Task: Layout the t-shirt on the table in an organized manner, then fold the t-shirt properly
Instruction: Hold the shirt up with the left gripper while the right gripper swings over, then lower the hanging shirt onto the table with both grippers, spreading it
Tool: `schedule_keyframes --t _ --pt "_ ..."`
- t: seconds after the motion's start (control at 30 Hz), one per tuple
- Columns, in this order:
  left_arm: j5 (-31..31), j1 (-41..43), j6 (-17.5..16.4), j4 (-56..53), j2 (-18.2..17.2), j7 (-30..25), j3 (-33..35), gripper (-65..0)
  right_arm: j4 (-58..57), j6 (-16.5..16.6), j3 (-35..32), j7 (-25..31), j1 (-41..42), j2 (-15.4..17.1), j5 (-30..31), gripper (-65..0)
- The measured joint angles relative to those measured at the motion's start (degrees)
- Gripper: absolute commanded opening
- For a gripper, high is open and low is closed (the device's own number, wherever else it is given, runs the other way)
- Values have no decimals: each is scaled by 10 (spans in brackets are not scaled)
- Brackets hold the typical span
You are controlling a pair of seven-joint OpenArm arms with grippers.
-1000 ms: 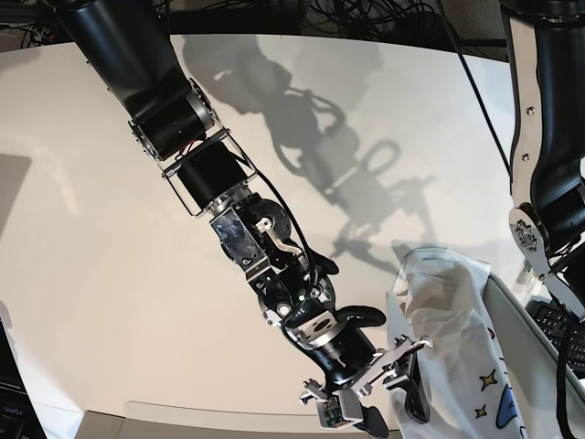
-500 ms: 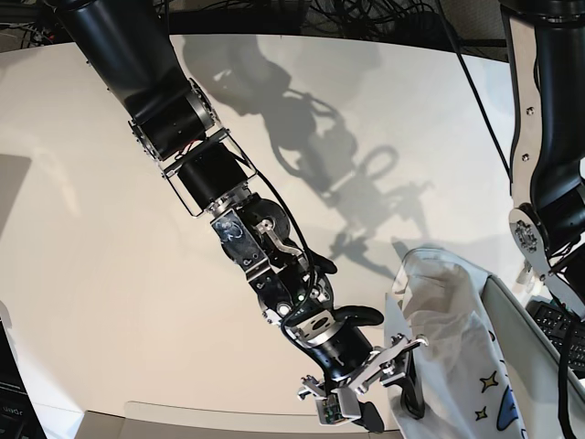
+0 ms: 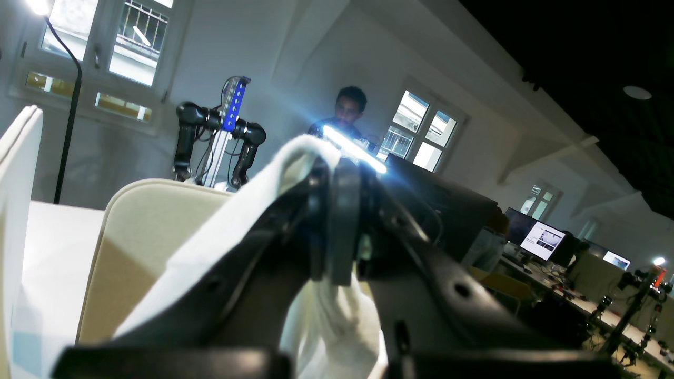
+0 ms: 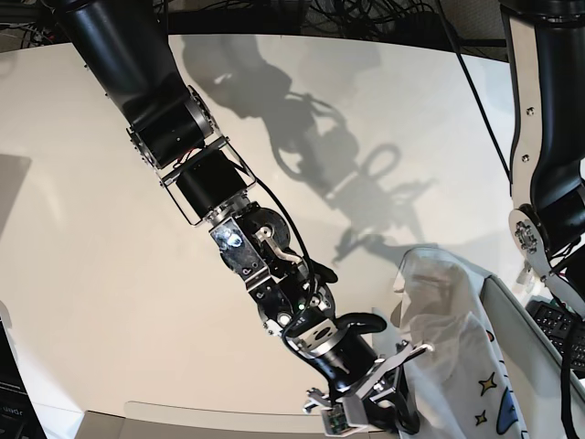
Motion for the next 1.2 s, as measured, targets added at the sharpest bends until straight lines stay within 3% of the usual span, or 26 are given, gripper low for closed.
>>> schedule_keyframes --t 0.13,0.33,0.4,0.6,0.73,0.9,1.2 --pt "0 1 0 0 0 0 0 -645 2 37 -15 -7 -3 -3 38 -650" --pt "0 1 0 0 -1 0 0 -645 56 37 -26 -9 -26 0 38 -650" --pt "0 1 0 0 -3 0 0 -645 90 35 -27 -12 -47 -1 39 -650" --pt "2 1 0 -3 -5 0 0 -645 214 19 -28 -91 -109 2 33 -650" --pt "0 1 0 -3 -14 4 0 -645 287 10 -31 -133 -114 0 -5 -650" --pt "2 1 0 -3 -31 4 -23 -645 345 -4 -49 -145 -98 -1 -7 -650" --pt "2 0 0 -4 -95 -2 -28 -645 358 -22 -45 -140 -19 -2 16 -650"
